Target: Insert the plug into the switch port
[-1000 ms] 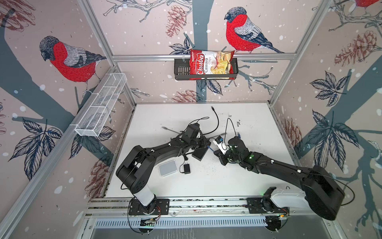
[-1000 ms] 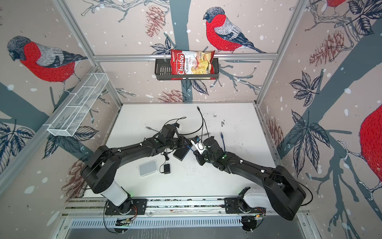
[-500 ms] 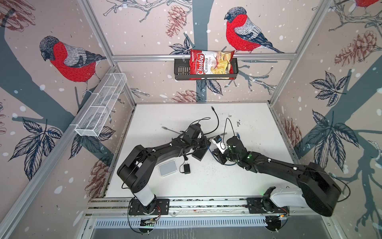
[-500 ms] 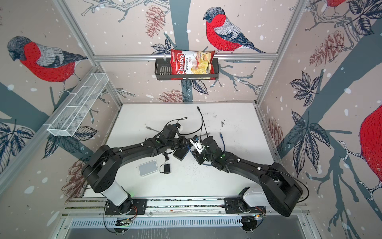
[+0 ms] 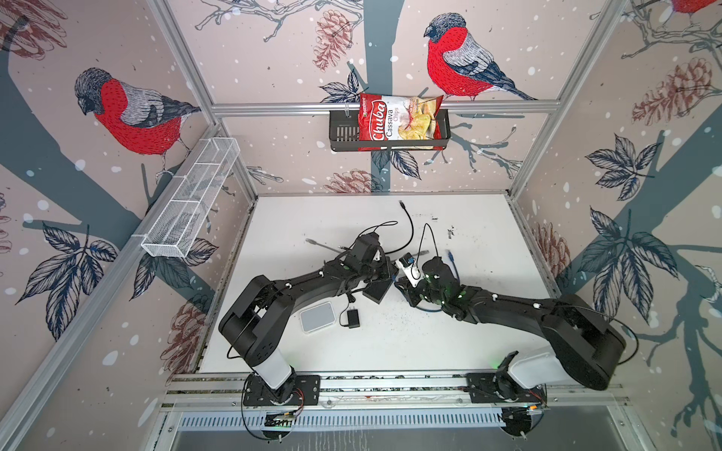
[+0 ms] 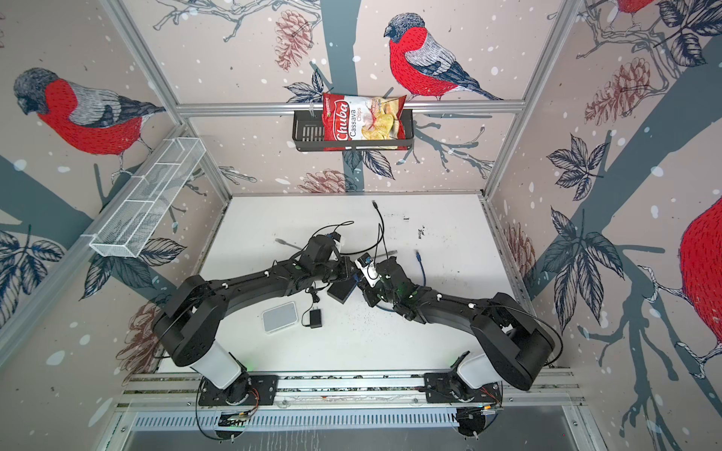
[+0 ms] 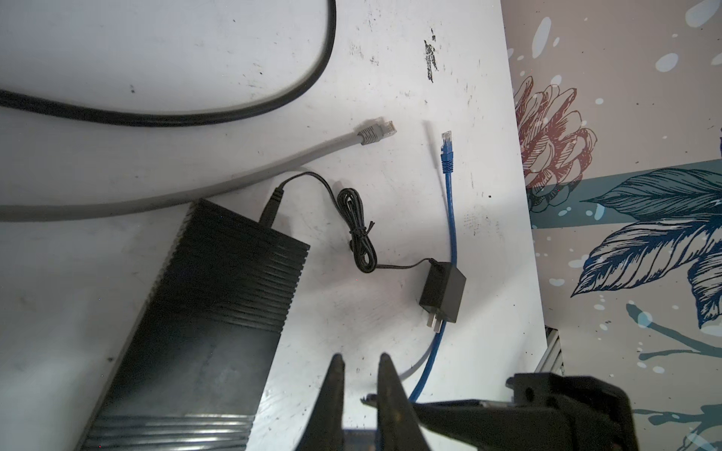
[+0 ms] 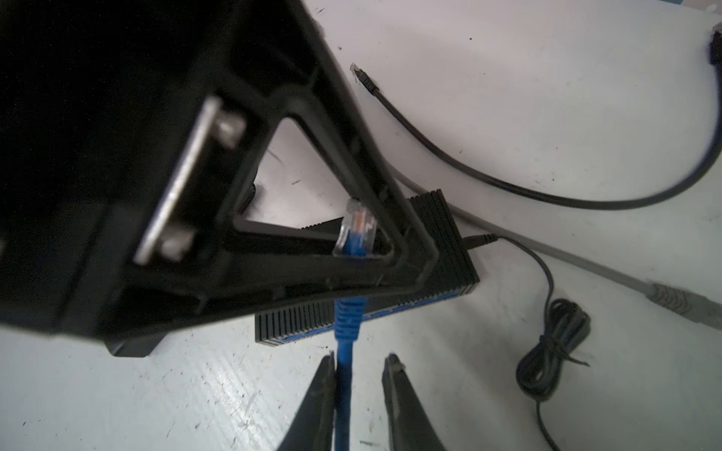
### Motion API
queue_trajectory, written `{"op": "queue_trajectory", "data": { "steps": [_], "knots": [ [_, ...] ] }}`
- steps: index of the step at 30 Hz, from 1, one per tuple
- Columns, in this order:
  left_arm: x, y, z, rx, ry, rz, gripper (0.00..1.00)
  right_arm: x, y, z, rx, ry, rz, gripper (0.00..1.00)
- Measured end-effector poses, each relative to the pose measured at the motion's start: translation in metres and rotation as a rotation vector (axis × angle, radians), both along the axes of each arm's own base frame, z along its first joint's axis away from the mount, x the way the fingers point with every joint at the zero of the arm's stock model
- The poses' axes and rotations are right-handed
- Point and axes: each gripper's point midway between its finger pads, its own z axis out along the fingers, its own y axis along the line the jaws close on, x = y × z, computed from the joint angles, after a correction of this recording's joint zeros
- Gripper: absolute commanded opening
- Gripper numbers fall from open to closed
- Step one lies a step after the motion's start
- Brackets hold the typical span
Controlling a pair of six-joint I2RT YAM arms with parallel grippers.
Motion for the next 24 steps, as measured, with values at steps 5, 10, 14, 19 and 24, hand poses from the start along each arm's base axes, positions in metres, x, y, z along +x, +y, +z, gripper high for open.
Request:
{"op": "queue_trajectory", "data": {
  "steps": [5,10,14,19,24],
  "knots": [
    [0.000,0.002,0.000,0.002,-0.020,0.003,0.28,0.001,0.004,0.002,0.022,-0.002,0.013,0.04],
    [-0.004,0.014,-0.001,0.025,-0.067,0.013,0.50,0.005,0.000,0.007,0.042,0.002,0.013,0.02],
    [0.001,0.022,0.007,0.056,-0.160,0.018,0.71,0.003,-0.002,0.013,0.062,0.018,0.039,0.02],
    [0.016,0.035,0.015,0.156,-0.302,0.015,0.84,0.001,-0.004,0.014,0.047,0.050,0.069,0.03],
    [0.025,0.046,0.027,0.261,-0.469,-0.015,0.96,-0.004,-0.008,0.008,0.022,0.089,0.084,0.03]
  ]
}}
